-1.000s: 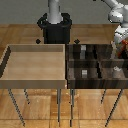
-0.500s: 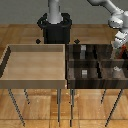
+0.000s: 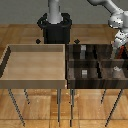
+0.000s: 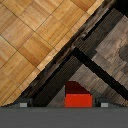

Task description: Place the box of cereal into the appropriate compartment.

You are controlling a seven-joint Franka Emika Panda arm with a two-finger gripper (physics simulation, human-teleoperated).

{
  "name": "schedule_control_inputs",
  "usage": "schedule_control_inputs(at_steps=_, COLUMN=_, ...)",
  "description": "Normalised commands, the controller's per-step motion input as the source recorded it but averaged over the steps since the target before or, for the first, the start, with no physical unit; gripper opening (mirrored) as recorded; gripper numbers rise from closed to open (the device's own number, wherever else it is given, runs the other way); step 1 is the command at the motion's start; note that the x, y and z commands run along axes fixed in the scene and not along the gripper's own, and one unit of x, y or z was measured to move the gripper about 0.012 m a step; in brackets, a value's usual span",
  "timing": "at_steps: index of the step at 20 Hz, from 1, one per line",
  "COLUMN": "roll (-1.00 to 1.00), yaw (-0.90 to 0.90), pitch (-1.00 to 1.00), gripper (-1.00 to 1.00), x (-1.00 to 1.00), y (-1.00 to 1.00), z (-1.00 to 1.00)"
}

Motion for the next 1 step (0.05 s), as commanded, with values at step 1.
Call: schedule_control_inputs(at_steps=1, roll=0.0, yaw=0.0, pitch=0.0, gripper=1.0, x=0.0, y=0.0, z=0.0)
